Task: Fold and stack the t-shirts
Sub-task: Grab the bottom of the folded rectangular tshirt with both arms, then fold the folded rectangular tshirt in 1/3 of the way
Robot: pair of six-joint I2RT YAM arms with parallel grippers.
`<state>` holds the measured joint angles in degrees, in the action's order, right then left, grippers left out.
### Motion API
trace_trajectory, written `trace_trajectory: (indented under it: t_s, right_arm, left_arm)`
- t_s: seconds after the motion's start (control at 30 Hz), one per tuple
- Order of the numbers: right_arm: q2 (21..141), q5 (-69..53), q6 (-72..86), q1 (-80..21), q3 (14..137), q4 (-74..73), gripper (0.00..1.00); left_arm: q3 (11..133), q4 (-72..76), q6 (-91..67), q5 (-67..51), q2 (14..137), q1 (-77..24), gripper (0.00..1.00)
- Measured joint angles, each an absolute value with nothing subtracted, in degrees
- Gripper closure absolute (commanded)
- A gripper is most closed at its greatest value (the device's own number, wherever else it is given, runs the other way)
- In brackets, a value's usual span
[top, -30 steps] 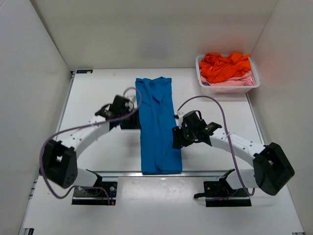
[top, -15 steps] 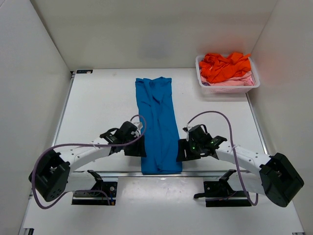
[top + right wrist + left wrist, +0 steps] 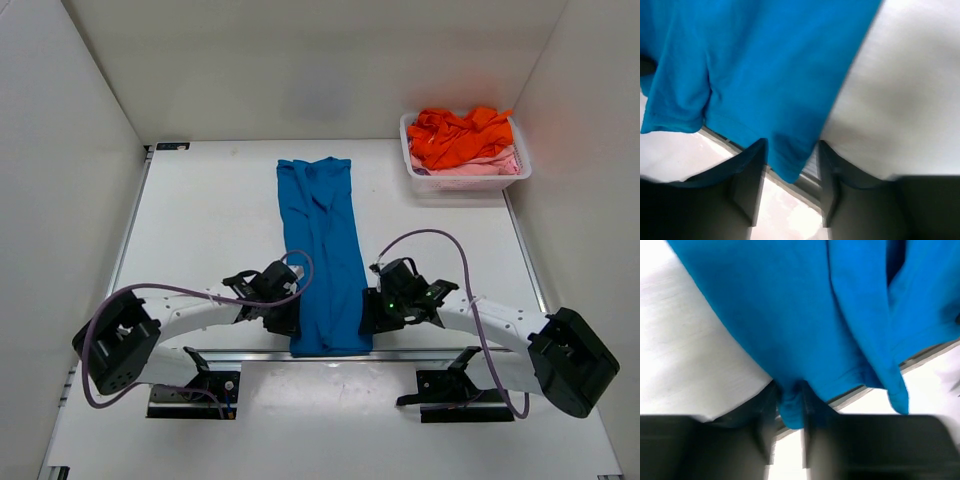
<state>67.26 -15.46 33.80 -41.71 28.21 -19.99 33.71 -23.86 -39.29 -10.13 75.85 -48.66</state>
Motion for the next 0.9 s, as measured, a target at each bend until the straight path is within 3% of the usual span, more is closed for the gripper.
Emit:
trace_trajectory:
  t_s: [0.07, 0.13, 0.4, 0.6, 0.9]
  right_arm:
    - [67.6, -15.4, 35.3, -43.7, 27.7, -19.2, 0.76]
    - [67.9, -15.6, 36.8, -45.7, 26.7, -18.3, 1.00]
    - [70.3, -17.1, 38.8, -47.0, 26.7, -16.9, 1.00]
    - [70.4, -17.7, 38.8, -46.9, 26.7, -17.2, 1.00]
    - [70.4, -20.6, 36.1, -45.2, 30.2, -22.4, 1.00]
  left_arm:
    - [33.6, -23.7, -39.7, -10.2, 76.6, -49.2, 0.95]
    - [33.5, -23.4, -39.9, -10.5, 77.2, -49.4, 1.00]
    - [28.8, -23.0, -40.3, -11.1, 71.4, -48.2, 0.96]
    - [24.3, -24.3, -41.0, -11.3, 64.3, -45.8, 1.00]
    - [26.4, -27.7, -40.2, -12.6, 63.6, -43.5, 1.00]
